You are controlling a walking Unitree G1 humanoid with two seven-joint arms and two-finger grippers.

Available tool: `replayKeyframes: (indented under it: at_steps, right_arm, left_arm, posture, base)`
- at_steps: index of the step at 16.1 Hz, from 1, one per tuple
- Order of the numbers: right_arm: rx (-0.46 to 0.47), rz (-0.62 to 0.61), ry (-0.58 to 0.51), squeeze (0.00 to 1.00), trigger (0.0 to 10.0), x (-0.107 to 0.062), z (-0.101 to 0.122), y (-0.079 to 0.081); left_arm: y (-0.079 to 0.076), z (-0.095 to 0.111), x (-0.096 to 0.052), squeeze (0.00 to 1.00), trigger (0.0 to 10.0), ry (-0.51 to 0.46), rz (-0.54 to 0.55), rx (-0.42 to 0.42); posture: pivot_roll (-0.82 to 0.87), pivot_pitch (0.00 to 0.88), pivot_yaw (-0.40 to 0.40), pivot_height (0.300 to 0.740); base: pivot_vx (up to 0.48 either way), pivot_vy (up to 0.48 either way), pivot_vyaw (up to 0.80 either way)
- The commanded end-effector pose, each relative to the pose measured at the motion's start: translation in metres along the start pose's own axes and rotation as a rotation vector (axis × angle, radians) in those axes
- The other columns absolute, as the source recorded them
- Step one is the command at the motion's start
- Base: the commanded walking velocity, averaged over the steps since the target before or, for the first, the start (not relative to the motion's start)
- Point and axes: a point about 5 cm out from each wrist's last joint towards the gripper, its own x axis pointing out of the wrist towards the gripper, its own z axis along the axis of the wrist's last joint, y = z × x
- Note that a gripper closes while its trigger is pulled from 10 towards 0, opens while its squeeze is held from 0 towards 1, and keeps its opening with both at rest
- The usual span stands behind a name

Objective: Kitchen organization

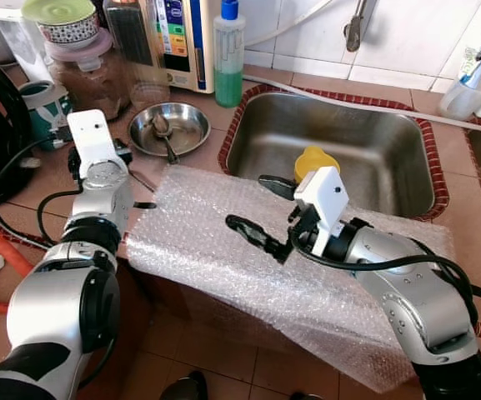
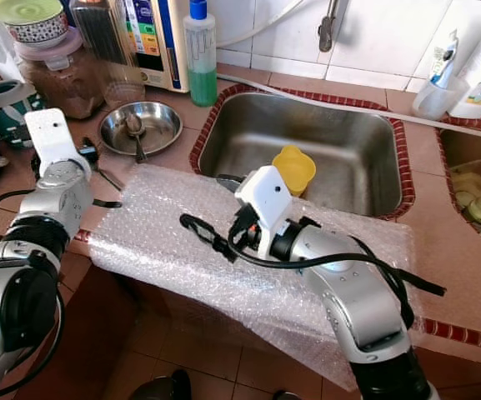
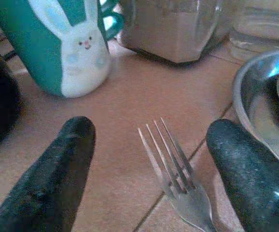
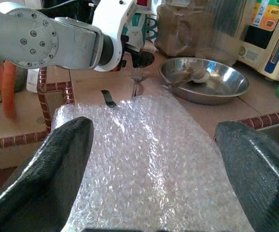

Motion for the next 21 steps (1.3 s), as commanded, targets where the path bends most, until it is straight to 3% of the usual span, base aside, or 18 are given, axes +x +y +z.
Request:
replayKeyframes:
  at_steps: [1, 12, 15, 17, 21]
  right_arm:
    - [-0.005, -0.001, -0.003, 0.00, 10.0, -0.003, 0.002, 0.001]
    - [0.024, 0.052, -0.019, 0.00, 10.0, -0.005, 0.006, 0.011]
    - [0.024, 0.059, -0.019, 0.00, 10.0, -0.006, 0.006, 0.013]
    - [0.027, 0.049, -0.021, 0.00, 10.0, -0.006, 0.006, 0.012]
    - [0.024, 0.037, -0.020, 0.00, 10.0, -0.006, 0.006, 0.010]
  left_arm:
    - [-0.001, 0.000, 0.000, 1.00, 10.0, 0.004, -0.012, 0.002]
    - [0.003, -0.006, 0.003, 1.00, 10.0, 0.045, -0.030, 0.021]
    - [0.004, -0.004, 0.003, 1.00, 10.0, 0.045, -0.020, 0.028]
    - [0.004, -0.004, 0.003, 0.00, 10.0, 0.046, -0.020, 0.031]
    - [0.002, -0.003, 0.003, 0.00, 10.0, 0.038, -0.055, 0.031]
  posture:
    - [-0.08, 0.162, 0.010, 0.740]
    - [-0.09, 0.175, 0.012, 0.740]
    - [-0.09, 0.177, 0.015, 0.740]
    - [-0.09, 0.178, 0.014, 0.740]
    - [-0.09, 0.177, 0.015, 0.740]
  base:
    - [0.000, 0.000, 0.00]
    - [0.000, 0.000, 0.00]
    - [0.000, 0.000, 0.80]
    - [0.000, 0.000, 0.29]
    - [0.000, 0.000, 0.00]
